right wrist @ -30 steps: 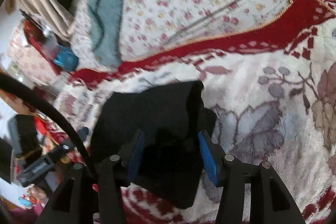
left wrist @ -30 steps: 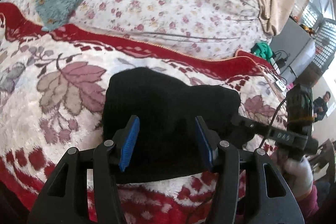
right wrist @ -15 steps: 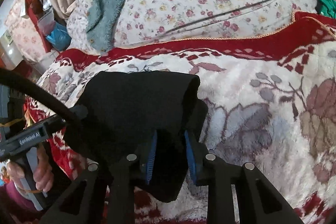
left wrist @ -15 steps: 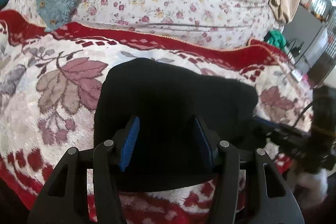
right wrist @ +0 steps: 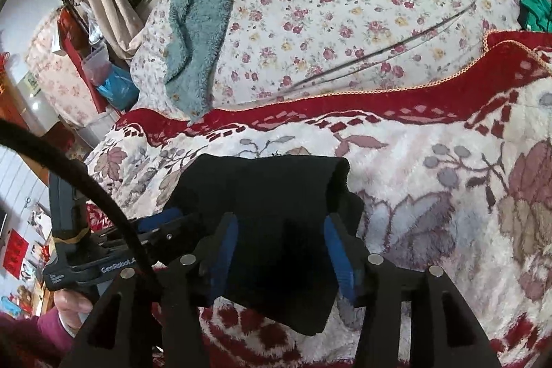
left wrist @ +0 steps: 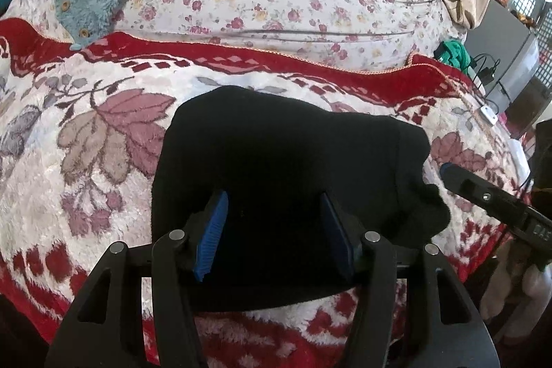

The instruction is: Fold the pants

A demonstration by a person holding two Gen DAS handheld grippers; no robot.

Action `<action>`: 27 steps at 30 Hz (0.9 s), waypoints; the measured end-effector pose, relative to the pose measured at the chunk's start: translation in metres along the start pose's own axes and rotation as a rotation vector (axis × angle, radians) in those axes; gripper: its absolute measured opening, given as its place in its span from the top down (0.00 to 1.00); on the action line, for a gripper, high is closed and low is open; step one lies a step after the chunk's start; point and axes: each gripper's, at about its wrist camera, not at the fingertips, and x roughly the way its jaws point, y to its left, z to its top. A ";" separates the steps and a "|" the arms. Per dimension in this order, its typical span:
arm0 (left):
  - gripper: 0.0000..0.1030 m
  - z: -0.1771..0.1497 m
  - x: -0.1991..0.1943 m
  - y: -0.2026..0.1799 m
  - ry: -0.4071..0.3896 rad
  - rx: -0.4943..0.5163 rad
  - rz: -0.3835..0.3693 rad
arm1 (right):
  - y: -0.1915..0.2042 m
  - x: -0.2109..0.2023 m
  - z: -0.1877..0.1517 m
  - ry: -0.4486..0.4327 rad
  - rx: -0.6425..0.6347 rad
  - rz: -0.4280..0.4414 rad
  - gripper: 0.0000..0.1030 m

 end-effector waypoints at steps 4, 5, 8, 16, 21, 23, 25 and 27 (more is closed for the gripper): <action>0.46 0.003 -0.013 0.010 -0.008 -0.032 -0.017 | -0.010 0.002 -0.001 -0.005 0.050 0.012 0.27; 0.46 0.005 -0.019 0.015 -0.022 -0.037 -0.007 | -0.014 0.002 -0.001 -0.009 0.066 0.010 0.24; 0.46 0.010 -0.028 0.029 -0.051 -0.062 -0.001 | -0.027 0.007 -0.002 0.000 0.127 0.026 0.22; 0.46 0.015 -0.015 0.054 -0.011 -0.110 -0.097 | -0.053 0.037 -0.011 0.070 0.245 0.117 0.22; 0.36 0.017 -0.005 0.050 -0.036 -0.064 -0.098 | -0.054 0.055 -0.023 0.099 0.263 0.236 0.19; 0.35 0.018 0.001 0.051 -0.035 -0.057 -0.078 | -0.051 0.056 -0.025 0.081 0.231 0.244 0.16; 0.35 0.016 0.010 0.053 -0.022 -0.053 -0.067 | -0.052 0.056 -0.027 0.069 0.241 0.264 0.13; 0.34 0.014 0.019 0.058 -0.005 -0.066 -0.076 | -0.055 0.056 -0.029 0.055 0.254 0.284 0.12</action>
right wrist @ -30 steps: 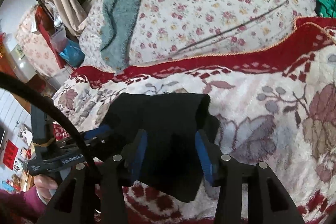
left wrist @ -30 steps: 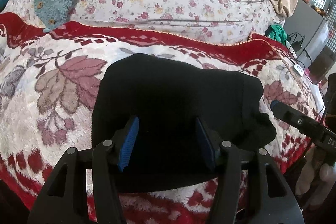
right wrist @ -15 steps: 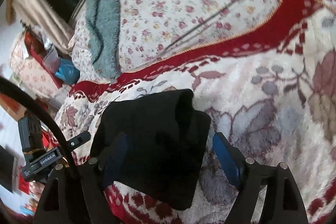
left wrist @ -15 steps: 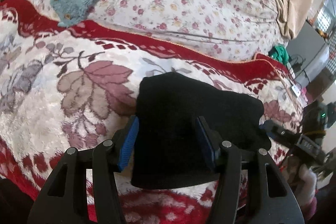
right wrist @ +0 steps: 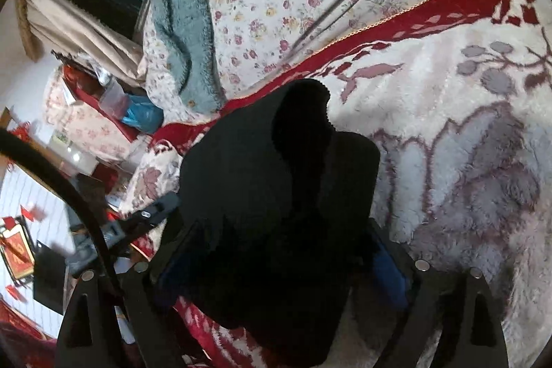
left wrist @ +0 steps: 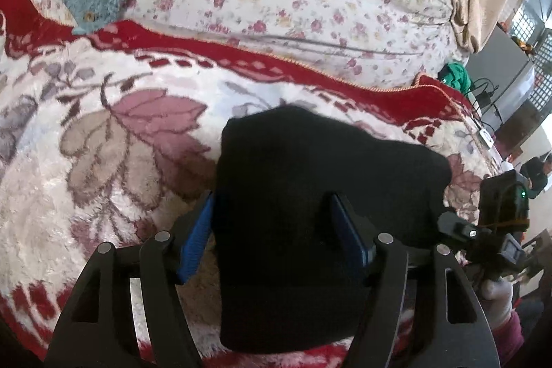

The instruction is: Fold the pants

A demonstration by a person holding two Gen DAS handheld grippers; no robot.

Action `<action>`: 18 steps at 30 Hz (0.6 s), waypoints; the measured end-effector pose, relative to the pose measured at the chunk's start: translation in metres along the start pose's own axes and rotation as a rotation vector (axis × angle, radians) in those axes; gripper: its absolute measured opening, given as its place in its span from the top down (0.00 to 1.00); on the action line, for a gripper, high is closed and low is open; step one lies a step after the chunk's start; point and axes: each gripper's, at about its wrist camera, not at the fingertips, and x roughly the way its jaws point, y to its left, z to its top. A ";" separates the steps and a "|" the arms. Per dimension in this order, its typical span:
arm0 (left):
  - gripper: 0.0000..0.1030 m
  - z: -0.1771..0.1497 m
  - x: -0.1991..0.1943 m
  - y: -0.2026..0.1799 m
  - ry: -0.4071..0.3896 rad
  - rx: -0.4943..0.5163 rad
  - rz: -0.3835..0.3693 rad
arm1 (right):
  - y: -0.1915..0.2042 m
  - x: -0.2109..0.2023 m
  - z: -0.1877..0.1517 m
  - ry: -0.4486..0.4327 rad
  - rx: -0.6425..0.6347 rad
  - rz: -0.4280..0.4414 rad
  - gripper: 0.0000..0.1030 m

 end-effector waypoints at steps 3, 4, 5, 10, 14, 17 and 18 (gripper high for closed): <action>0.24 -0.004 0.016 0.018 0.051 -0.101 -0.117 | 0.000 0.000 -0.003 -0.008 -0.032 0.005 0.12; 0.23 -0.004 0.018 0.024 0.050 -0.127 -0.148 | 0.001 0.000 -0.004 -0.018 -0.045 0.003 0.12; 0.23 -0.005 0.017 0.029 0.038 -0.144 -0.181 | 0.001 -0.001 -0.006 -0.026 -0.056 0.001 0.12; 0.22 -0.006 0.015 0.027 0.018 -0.100 -0.193 | 0.004 0.001 -0.003 -0.033 -0.072 -0.017 0.12; 0.18 -0.008 0.017 0.022 0.010 -0.053 -0.189 | 0.005 0.001 0.000 -0.021 -0.086 -0.038 0.18; 0.18 -0.008 0.019 0.020 0.016 -0.029 -0.180 | 0.003 0.001 -0.001 -0.031 -0.099 -0.049 0.30; 0.18 -0.009 0.018 0.018 0.018 -0.015 -0.176 | 0.002 0.000 -0.001 -0.035 -0.102 -0.045 0.33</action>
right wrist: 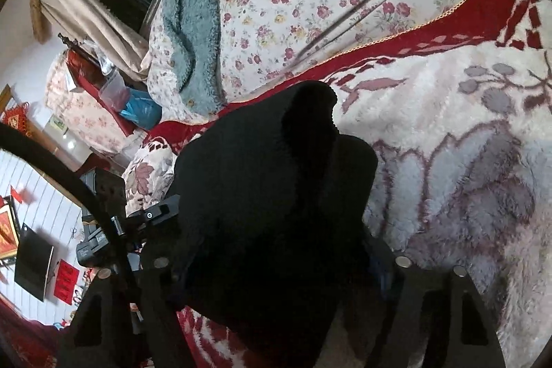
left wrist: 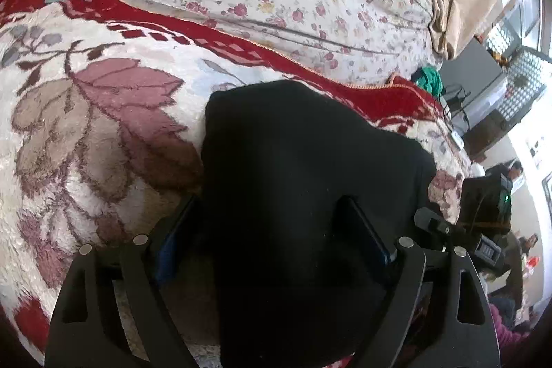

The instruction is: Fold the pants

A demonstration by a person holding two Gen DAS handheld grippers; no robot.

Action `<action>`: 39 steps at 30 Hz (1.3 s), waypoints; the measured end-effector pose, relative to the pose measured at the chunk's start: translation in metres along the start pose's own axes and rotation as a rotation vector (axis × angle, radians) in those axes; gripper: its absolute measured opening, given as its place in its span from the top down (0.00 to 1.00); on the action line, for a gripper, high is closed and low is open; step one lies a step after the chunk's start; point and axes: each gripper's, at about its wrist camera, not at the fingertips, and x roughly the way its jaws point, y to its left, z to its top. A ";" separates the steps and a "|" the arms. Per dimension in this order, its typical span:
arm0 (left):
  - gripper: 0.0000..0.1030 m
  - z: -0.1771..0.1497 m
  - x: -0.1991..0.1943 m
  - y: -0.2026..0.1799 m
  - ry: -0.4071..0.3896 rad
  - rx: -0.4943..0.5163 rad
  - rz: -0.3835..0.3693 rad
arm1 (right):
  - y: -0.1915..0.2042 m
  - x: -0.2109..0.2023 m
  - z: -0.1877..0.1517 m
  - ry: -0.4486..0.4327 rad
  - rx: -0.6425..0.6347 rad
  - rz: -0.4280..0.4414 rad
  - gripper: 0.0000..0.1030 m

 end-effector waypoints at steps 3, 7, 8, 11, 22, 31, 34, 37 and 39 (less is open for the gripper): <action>0.19 -0.001 0.001 -0.001 -0.002 0.004 0.007 | 0.002 0.001 -0.001 -0.002 -0.030 -0.013 0.35; 0.20 -0.003 0.000 0.000 -0.013 0.000 0.002 | 0.002 0.002 -0.002 -0.002 -0.028 -0.010 0.35; 0.20 -0.003 0.000 0.000 -0.016 -0.002 0.001 | 0.001 0.003 -0.001 0.000 -0.029 -0.006 0.35; 0.20 -0.006 -0.001 0.000 -0.024 0.002 0.003 | 0.001 0.003 -0.001 0.010 -0.026 0.003 0.34; 0.43 -0.015 -0.009 -0.016 -0.078 0.031 0.057 | 0.031 -0.001 -0.006 -0.031 -0.163 -0.104 0.50; 0.60 -0.014 -0.023 -0.019 -0.109 0.027 0.057 | 0.037 -0.008 -0.007 -0.061 -0.154 -0.095 0.56; 0.62 -0.011 -0.033 -0.022 -0.122 0.016 0.075 | 0.043 -0.008 -0.006 -0.059 -0.156 -0.083 0.57; 0.63 -0.004 -0.050 -0.023 -0.152 0.012 0.099 | 0.054 -0.003 -0.003 -0.043 -0.160 -0.063 0.58; 0.63 -0.001 -0.064 -0.021 -0.172 0.009 0.111 | 0.063 0.000 -0.001 -0.043 -0.173 -0.050 0.58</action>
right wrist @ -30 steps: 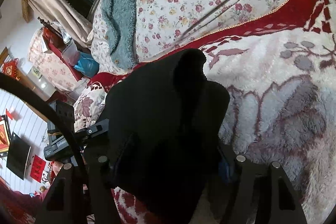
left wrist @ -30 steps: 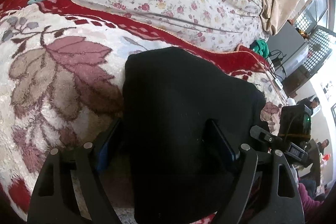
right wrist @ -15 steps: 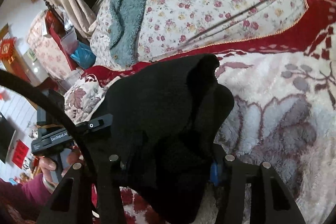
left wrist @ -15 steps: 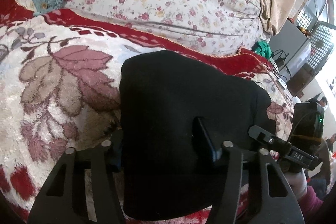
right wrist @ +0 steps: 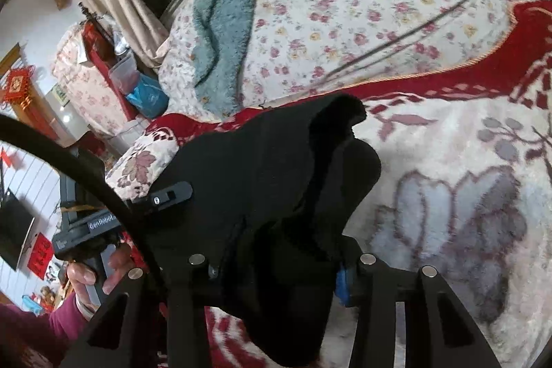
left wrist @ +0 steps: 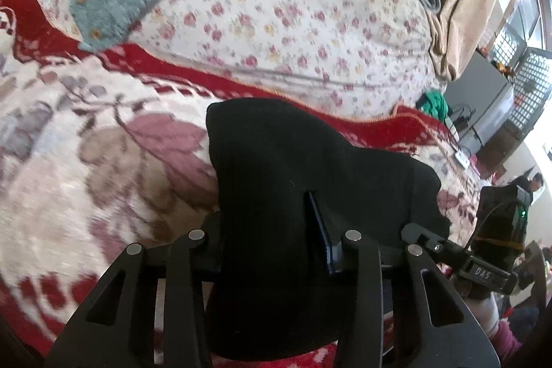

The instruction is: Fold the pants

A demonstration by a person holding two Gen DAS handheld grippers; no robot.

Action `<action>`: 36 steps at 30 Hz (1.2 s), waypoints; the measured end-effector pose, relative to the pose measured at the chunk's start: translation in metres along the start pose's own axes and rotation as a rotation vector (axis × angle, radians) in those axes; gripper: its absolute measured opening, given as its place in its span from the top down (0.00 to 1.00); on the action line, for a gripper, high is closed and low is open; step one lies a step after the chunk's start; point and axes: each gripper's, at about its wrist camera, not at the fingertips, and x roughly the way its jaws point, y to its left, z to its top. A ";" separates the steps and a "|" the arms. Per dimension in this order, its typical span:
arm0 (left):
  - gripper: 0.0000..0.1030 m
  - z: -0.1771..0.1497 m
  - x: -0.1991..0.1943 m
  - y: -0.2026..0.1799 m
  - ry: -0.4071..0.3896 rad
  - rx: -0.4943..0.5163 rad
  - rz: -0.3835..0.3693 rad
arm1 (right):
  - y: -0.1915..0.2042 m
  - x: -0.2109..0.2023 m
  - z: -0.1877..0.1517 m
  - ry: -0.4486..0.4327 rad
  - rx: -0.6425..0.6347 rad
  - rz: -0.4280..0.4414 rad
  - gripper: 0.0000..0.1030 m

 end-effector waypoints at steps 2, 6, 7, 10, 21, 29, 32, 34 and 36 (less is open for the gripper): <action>0.63 0.005 -0.011 0.004 -0.010 0.010 0.028 | 0.010 0.005 0.006 -0.001 -0.004 0.031 0.58; 0.63 0.017 -0.037 0.019 -0.053 0.009 0.074 | 0.033 0.022 0.020 0.004 -0.034 0.075 0.58; 0.63 0.021 -0.043 0.025 -0.063 0.002 0.086 | 0.038 0.027 0.023 0.005 -0.041 0.084 0.58; 0.63 0.027 -0.055 0.042 -0.082 -0.031 0.111 | 0.055 0.044 0.035 0.017 -0.065 0.118 0.58; 0.63 0.031 -0.078 0.117 -0.092 -0.165 0.221 | 0.091 0.132 0.049 0.121 -0.062 0.209 0.58; 0.63 0.025 -0.077 0.161 -0.063 -0.232 0.290 | 0.105 0.187 0.043 0.213 -0.016 0.240 0.58; 0.63 0.024 -0.070 0.176 -0.050 -0.257 0.301 | 0.106 0.201 0.035 0.247 0.011 0.216 0.57; 0.58 0.022 -0.065 0.179 -0.049 -0.263 0.306 | 0.105 0.204 0.032 0.253 0.009 0.196 0.54; 0.48 0.021 -0.064 0.180 -0.050 -0.271 0.319 | 0.102 0.204 0.033 0.270 0.011 0.188 0.52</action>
